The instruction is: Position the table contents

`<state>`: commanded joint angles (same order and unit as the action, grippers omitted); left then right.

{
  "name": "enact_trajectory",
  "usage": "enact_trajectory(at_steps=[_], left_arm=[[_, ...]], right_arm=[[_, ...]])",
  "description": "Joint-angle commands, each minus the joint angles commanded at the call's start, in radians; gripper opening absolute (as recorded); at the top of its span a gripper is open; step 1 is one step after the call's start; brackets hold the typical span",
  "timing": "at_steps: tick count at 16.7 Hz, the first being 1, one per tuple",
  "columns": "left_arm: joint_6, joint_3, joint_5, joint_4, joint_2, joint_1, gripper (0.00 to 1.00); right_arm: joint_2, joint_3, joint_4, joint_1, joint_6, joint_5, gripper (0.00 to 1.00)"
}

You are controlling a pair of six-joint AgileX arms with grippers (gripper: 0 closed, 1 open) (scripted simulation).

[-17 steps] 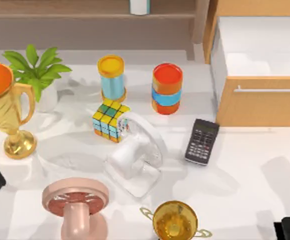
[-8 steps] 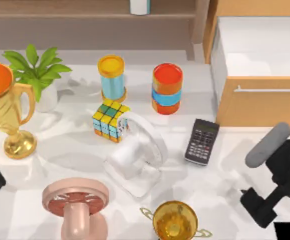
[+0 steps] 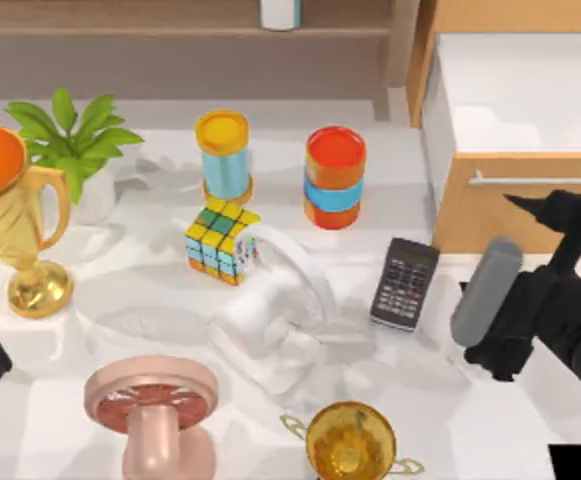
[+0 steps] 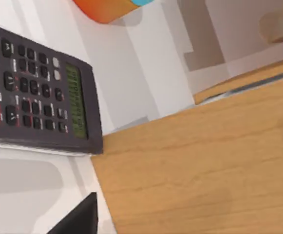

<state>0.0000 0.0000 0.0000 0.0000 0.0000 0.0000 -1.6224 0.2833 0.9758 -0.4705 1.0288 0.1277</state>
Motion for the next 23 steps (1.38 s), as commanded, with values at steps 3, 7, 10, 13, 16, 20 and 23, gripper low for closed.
enact_trajectory(at_steps=[3,7,10,13,16,20,23], left_arm=[[0.000,0.000,0.000,0.000,0.000,0.000,1.00],[0.000,0.000,0.000,0.000,0.000,0.000,1.00],[0.000,0.000,0.000,0.000,0.000,0.000,1.00],[0.000,0.000,0.000,0.000,0.000,0.000,1.00],[0.000,0.000,0.000,0.000,0.000,0.000,1.00],[0.000,0.000,0.000,0.000,0.000,0.000,1.00],[0.000,0.000,0.000,0.000,0.000,0.000,1.00]], right_arm=[[-0.136,-0.041,0.333,0.028,0.229,0.077,1.00],[-0.282,-0.066,0.639,0.084,0.440,0.183,1.00],[-0.342,-0.068,0.756,0.117,0.513,0.238,1.00],[-0.355,-0.068,0.781,0.124,0.526,0.251,1.00],[-0.358,-0.066,0.779,0.119,0.525,0.249,1.00],[-0.365,-0.015,0.738,0.145,0.526,0.231,1.00],[-0.372,0.026,0.704,0.162,0.527,0.213,1.00]])
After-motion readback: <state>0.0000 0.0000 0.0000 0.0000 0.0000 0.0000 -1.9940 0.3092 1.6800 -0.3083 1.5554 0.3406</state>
